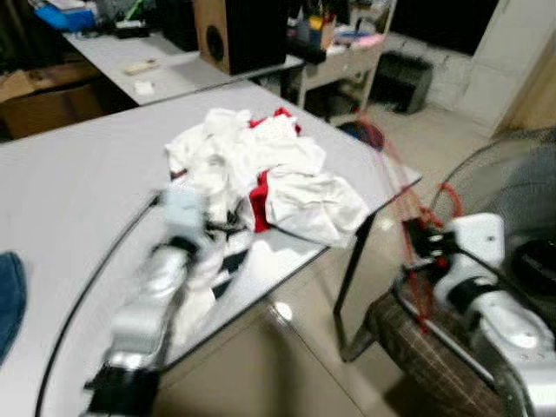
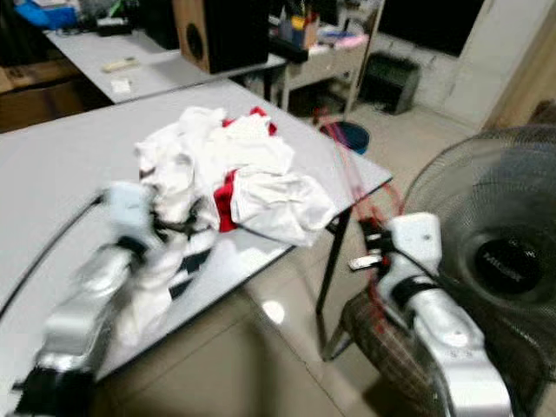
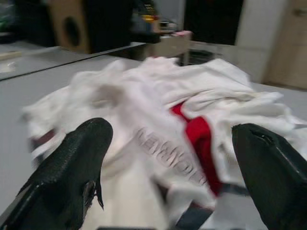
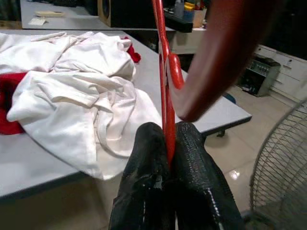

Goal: Hang hanger

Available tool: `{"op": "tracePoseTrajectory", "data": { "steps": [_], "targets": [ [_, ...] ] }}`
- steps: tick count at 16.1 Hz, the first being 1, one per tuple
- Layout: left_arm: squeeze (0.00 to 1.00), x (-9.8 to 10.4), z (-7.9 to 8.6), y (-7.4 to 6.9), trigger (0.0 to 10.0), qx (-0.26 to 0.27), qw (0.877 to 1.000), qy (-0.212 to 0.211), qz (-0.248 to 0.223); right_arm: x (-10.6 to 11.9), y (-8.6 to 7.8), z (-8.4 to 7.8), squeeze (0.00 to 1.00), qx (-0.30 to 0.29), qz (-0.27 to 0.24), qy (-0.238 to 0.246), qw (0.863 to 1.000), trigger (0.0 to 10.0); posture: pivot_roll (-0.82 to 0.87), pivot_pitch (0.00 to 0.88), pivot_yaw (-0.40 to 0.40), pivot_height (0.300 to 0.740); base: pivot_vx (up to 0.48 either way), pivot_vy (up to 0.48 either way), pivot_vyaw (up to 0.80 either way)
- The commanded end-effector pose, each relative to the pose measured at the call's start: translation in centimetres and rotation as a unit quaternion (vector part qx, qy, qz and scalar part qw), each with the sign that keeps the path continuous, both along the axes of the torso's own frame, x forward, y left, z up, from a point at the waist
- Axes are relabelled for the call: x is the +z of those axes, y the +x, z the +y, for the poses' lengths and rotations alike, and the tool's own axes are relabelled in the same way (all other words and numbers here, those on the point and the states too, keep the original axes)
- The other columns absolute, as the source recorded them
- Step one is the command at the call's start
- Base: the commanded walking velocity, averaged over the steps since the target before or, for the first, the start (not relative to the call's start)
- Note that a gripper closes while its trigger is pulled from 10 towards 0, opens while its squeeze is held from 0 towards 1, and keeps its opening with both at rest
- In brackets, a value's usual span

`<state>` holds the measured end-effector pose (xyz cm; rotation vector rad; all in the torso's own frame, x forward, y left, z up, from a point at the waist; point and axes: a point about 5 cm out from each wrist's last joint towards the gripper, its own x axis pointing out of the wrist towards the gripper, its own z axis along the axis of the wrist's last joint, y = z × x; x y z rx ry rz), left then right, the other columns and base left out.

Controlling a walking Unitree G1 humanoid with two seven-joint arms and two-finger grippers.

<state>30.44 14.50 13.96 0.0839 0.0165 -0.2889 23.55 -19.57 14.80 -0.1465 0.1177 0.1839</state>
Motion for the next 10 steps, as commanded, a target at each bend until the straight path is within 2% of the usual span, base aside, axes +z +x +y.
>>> {"op": "tracePoseTrajectory", "data": {
  "steps": [1,2,4,5,6,7,10],
  "targets": [
    [0.00,-0.4,1.4,0.2,10.0,0.015,1.000,0.021,0.009,0.5,0.2,0.3,0.00,0.010,-0.012,0.003,1.000,10.0,-0.15,0.000,-0.036,0.740,0.000,0.000,0.00],
    [1.00,-0.4,2.3,1.8,10.0,0.003,0.998,0.054,0.014,0.7,0.2,0.1,0.00,0.011,-0.014,-0.002,1.000,10.0,-0.16,0.000,-0.033,0.740,0.000,0.000,0.00],
    [1.00,-0.2,2.8,3.3,10.0,-0.001,0.995,0.102,0.016,0.9,0.2,-0.2,0.00,0.012,-0.016,-0.007,1.000,10.0,-0.17,0.000,-0.030,0.740,0.000,0.000,0.00],
    [1.00,0.0,2.9,4.2,10.0,-0.001,0.994,0.108,0.018,1.0,0.2,-0.3,0.00,0.011,-0.016,-0.009,1.000,10.0,-0.17,0.000,-0.028,0.740,0.000,0.000,0.00],
    [0.00,0.0,2.7,5.2,10.0,-0.006,0.995,0.097,0.024,1.1,0.1,-0.4,0.00,0.011,-0.017,-0.011,1.000,10.0,-0.19,0.000,-0.025,0.740,0.000,0.000,0.00],
    [0.00,0.1,2.5,6.0,10.0,-0.010,0.996,0.079,0.032,1.1,0.0,-0.5,0.00,0.011,-0.016,-0.014,1.000,10.0,-0.20,0.000,-0.021,0.740,0.000,0.000,0.00],
    [0.00,0.1,2.3,7.1,10.0,-0.011,0.997,0.058,0.046,1.2,-0.2,-0.4,0.00,0.012,-0.016,-0.017,1.000,10.0,-0.21,0.000,-0.011,0.740,0.000,0.000,0.00]
  ]
}}
